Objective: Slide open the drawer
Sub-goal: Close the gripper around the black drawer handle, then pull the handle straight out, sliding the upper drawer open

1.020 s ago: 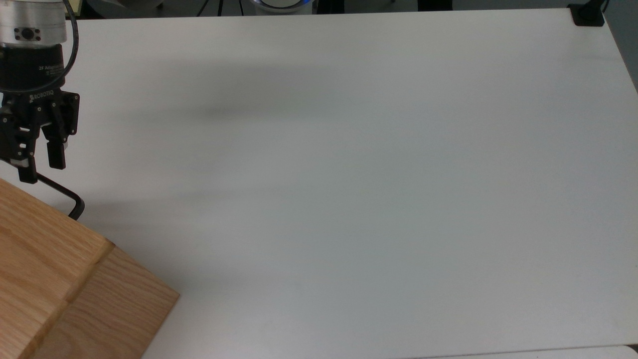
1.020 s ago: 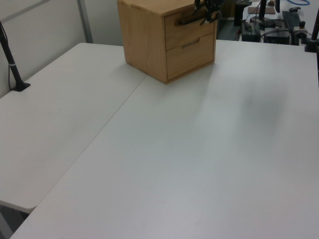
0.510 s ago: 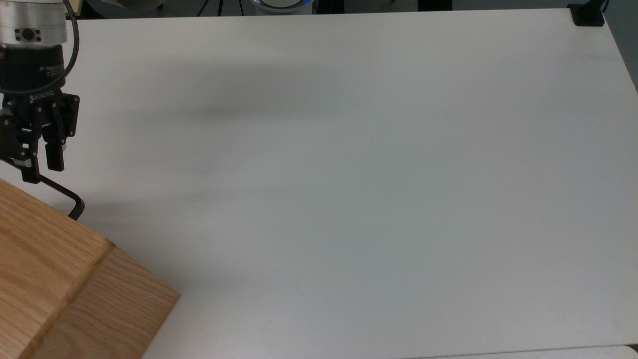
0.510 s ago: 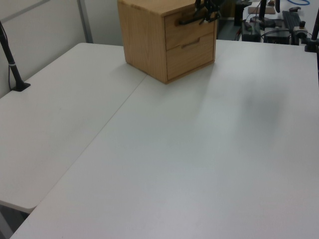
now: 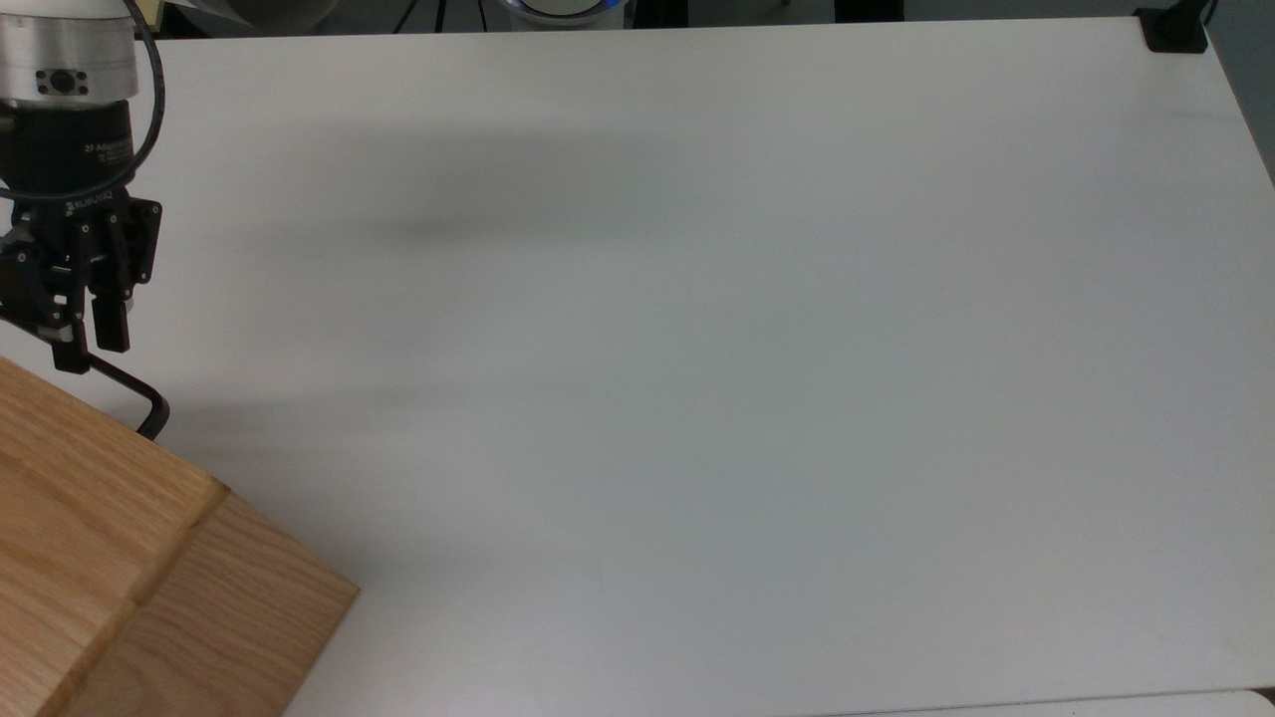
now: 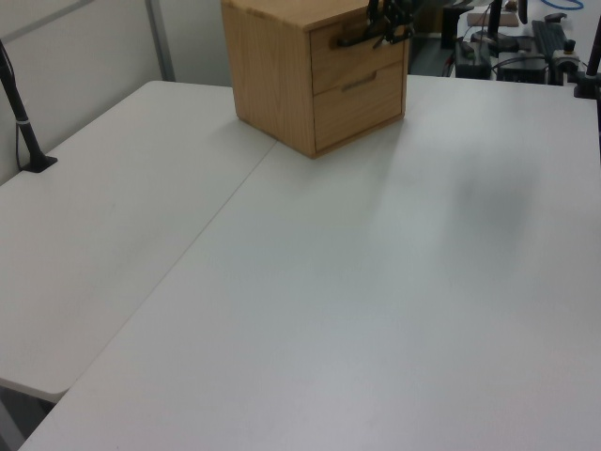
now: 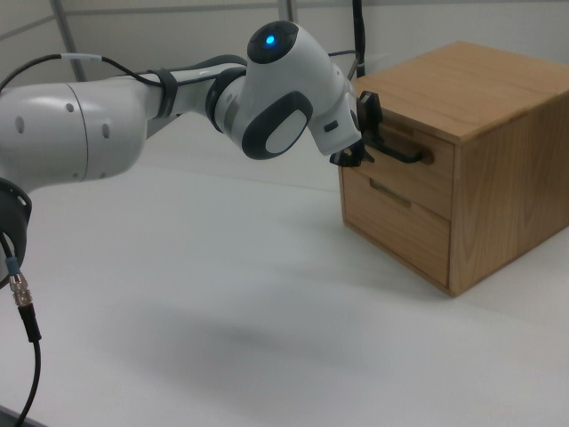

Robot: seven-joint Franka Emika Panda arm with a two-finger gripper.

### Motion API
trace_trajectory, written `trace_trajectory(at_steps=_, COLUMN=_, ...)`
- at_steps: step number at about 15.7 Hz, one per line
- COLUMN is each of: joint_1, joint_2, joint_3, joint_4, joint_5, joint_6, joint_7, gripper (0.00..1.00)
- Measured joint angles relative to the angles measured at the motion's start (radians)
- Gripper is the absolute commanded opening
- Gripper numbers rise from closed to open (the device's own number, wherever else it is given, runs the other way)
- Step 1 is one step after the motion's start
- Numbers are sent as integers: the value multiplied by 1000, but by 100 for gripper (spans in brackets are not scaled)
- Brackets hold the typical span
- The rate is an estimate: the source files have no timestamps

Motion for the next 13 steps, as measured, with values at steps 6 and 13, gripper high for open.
trace_trajectory(at_steps=6, joint_1=2, joint_2=12, joint_3=1, joint_4=17, joint_5=0, joint_6=6, joint_7=-14, gripper=5)
trace_trajectory(at_steps=13, joint_1=1, joint_2=12, joint_3=1, joint_4=20, joint_5=2, joint_6=7, joint_7=-29, gripper=0)
